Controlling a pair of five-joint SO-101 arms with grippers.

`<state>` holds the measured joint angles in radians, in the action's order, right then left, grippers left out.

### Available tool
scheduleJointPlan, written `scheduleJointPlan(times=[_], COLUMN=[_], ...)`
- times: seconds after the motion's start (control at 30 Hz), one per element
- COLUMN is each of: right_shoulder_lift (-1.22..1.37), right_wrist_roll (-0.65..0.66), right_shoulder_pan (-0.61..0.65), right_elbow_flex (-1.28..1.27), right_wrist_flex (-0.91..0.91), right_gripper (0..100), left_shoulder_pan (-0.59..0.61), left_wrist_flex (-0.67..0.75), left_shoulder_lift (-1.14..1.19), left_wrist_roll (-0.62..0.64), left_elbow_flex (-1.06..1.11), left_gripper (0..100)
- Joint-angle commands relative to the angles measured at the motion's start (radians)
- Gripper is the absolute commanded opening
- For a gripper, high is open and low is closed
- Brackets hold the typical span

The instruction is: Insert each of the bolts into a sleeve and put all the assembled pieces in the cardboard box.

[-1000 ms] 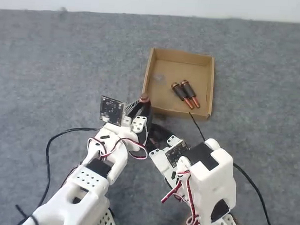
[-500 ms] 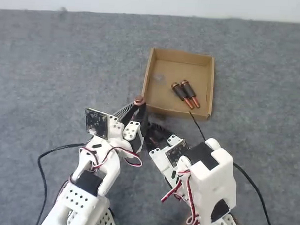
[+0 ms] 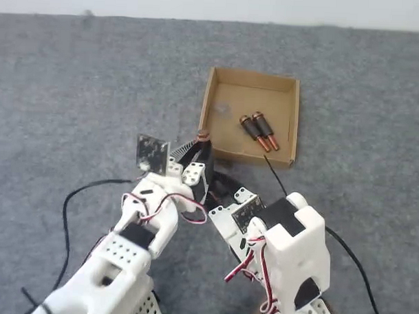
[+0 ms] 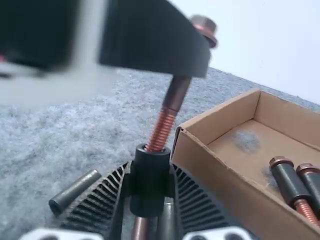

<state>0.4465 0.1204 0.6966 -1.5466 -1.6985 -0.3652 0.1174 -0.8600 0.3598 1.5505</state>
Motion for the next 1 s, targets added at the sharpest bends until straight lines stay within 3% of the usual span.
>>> scheduleJointPlan(times=[0.0,0.97], right_shoulder_lift=[-0.051,-0.054], right_wrist_roll=[0.037,0.034], right_shoulder_pan=[0.002,-0.059], right_elbow_flex=[0.011,0.068], right_wrist_flex=[-0.024,-0.033], right_gripper=[0.6,0.6], left_shoulder_pan=[0.003,0.002], left_wrist_flex=[0.041,-0.003], left_shoulder_lift=[0.029,0.031], left_wrist_roll=[0.005,0.0], left_elbow_flex=[-0.058,-0.007], left_gripper=[1,1])
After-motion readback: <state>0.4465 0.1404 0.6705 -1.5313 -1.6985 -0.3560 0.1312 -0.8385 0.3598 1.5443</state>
